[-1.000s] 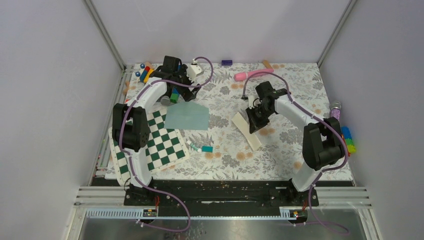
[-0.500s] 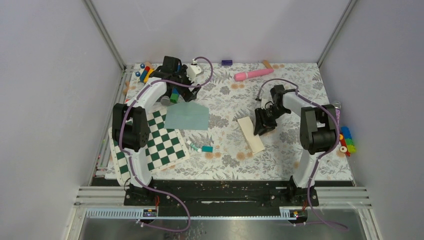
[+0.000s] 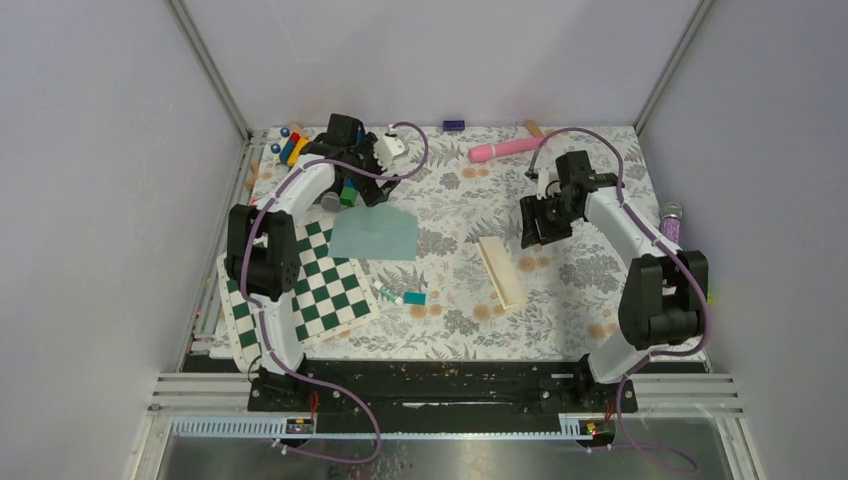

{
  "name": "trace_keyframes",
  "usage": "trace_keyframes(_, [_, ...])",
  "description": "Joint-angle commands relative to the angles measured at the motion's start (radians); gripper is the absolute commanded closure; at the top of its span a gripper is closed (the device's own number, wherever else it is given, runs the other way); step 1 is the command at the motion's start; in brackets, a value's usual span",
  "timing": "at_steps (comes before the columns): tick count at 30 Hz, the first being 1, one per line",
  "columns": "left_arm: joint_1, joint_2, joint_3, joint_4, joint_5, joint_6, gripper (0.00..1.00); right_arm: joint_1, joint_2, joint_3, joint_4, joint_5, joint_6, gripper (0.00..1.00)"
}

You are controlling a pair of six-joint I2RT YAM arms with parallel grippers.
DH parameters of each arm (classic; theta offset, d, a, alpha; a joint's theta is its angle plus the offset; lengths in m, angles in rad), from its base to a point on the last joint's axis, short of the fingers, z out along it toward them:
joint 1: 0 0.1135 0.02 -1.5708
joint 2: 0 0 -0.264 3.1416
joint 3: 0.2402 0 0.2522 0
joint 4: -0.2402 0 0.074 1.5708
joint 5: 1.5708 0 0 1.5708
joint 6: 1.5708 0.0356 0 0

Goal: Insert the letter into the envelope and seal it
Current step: Adjust the letter at the center of the board, then pick up the envelope from the center of the board.

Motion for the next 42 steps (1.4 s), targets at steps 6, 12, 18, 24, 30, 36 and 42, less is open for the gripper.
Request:
trace_keyframes(6, [0.005, 0.119, 0.157, -0.151, -0.013, 0.182, 0.08, 0.003, -0.097, -0.017, 0.02, 0.041, -0.029, 0.4])
trace_keyframes(12, [0.005, 0.178, 0.237, -0.295, -0.018, 0.275, 0.18, 0.003, -0.093, -0.016, 0.019, 0.028, -0.03, 0.4])
trace_keyframes(18, [0.001, 0.225, 0.248, -0.347, -0.067, 0.318, 0.23, 0.003, -0.096, -0.015, 0.019, 0.018, -0.027, 0.4])
trace_keyframes(24, [0.001, 0.259, 0.267, -0.351, -0.075, 0.317, 0.35, 0.003, -0.101, -0.02, 0.019, 0.015, -0.027, 0.4])
trace_keyframes(30, [0.001, 0.268, 0.296, -0.367, -0.032, 0.311, 0.61, 0.003, -0.101, -0.019, 0.018, 0.012, -0.026, 0.4])
trace_keyframes(36, [0.0, 0.249, 0.359, -0.44, 0.031, 0.285, 1.0, 0.003, -0.108, -0.014, 0.019, 0.004, -0.022, 0.4])
trace_keyframes(42, [-0.001, 0.163, 0.372, -0.475, 0.103, 0.247, 1.0, 0.004, -0.133, -0.019, 0.019, -0.002, -0.022, 0.39])
